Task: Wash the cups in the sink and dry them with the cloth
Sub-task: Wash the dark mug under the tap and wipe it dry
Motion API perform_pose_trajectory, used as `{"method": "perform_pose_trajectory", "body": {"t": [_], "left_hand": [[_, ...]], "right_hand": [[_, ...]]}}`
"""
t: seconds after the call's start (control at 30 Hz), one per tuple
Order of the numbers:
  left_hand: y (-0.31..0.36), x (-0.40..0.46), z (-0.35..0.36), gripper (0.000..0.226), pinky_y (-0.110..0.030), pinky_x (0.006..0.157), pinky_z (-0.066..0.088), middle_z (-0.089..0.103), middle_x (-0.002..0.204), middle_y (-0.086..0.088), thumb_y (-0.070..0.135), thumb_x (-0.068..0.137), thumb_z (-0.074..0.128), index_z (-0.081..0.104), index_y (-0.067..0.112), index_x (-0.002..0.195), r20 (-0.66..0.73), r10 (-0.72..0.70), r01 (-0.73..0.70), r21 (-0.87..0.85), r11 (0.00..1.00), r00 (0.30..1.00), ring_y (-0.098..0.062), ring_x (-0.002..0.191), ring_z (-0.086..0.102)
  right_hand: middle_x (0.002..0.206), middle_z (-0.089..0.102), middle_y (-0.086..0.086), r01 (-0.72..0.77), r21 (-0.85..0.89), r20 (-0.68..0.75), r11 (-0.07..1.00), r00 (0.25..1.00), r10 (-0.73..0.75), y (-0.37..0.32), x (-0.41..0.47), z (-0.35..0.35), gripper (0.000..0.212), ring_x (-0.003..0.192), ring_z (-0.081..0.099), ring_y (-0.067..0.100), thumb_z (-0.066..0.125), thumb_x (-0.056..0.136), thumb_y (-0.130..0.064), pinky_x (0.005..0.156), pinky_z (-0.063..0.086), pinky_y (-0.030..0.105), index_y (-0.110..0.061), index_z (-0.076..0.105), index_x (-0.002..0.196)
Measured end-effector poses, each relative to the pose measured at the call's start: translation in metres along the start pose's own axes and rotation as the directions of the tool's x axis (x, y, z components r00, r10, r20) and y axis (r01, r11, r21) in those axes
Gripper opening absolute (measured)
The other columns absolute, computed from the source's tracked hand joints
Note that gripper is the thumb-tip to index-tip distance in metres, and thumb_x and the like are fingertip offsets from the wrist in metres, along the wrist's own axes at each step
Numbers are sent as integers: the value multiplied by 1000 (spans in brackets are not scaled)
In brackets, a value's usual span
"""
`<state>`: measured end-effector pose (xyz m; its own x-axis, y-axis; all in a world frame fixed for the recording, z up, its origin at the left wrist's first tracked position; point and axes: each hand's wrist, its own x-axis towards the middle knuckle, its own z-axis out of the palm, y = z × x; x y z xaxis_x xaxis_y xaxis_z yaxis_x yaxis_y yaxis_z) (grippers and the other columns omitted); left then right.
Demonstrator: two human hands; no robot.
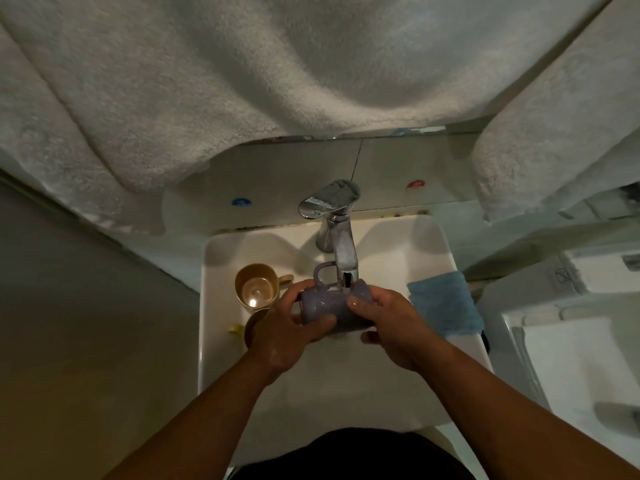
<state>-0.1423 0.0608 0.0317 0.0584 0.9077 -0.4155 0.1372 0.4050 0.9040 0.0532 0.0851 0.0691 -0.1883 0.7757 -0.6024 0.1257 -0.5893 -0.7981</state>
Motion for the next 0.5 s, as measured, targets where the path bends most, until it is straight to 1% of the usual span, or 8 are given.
{"method": "perform_pose_trajectory", "body": {"t": [0.1,0.17,0.23,0.27,0.33,0.4,0.47,0.5], "left_hand": [[10,-3,6,29,-52,85,61,59,133,-6,25,99,62,60,39,124,30,-135,138,-190,972,990,-29,114,65],[16,-5,7,23,-52,86,61,65,128,-8,25,103,56,62,34,123,49,-165,172,-252,952,985,-29,109,69],[16,-3,4,26,-51,84,62,67,126,-7,28,99,63,63,31,125,81,-197,212,-279,937,977,-27,106,71],[13,-1,1,35,-51,84,62,67,126,-5,27,92,72,63,34,125,100,-182,202,-252,946,978,-27,107,70],[6,2,-4,65,-44,84,63,66,127,6,23,72,90,60,42,127,119,-84,93,-76,993,989,-21,108,69],[5,3,-1,83,-35,84,62,62,128,13,17,63,96,56,41,132,110,-32,28,38,999,993,-13,107,67],[7,3,6,77,-32,83,62,60,129,12,16,71,91,55,34,136,83,-15,18,-35,999,996,-11,110,64],[9,3,9,68,-36,82,63,60,130,8,19,77,87,56,33,135,68,-38,46,-109,993,997,-15,112,63]], "right_hand": [[105,74,3,19,66,-5,998,1000,-19,5,1,-1,17,96,66,25,58,100,-22,65,52,27,-19,69,112],[108,73,4,21,66,-4,998,1000,-21,9,1,-2,18,99,65,29,56,101,-23,67,52,28,-19,69,114],[107,73,6,14,72,-8,997,1000,-14,13,1,-4,19,101,64,31,56,101,-22,70,51,31,-19,69,114],[108,72,8,13,86,-12,996,1000,-12,15,1,-6,20,100,63,31,55,101,-20,71,50,33,-17,69,115],[109,72,12,23,118,-16,993,1000,-22,17,2,-7,21,97,60,31,55,100,-15,73,45,38,-16,69,115],[111,71,15,49,123,-31,991,999,-45,19,5,-9,21,95,59,29,57,99,-13,75,43,40,-17,69,116],[110,72,14,70,111,-44,991,997,-65,18,7,-10,21,94,61,26,59,98,-12,75,45,38,-17,68,116],[109,72,15,78,102,-39,992,997,-74,18,7,-11,20,92,61,25,61,97,-13,73,46,36,-16,67,115]]}}
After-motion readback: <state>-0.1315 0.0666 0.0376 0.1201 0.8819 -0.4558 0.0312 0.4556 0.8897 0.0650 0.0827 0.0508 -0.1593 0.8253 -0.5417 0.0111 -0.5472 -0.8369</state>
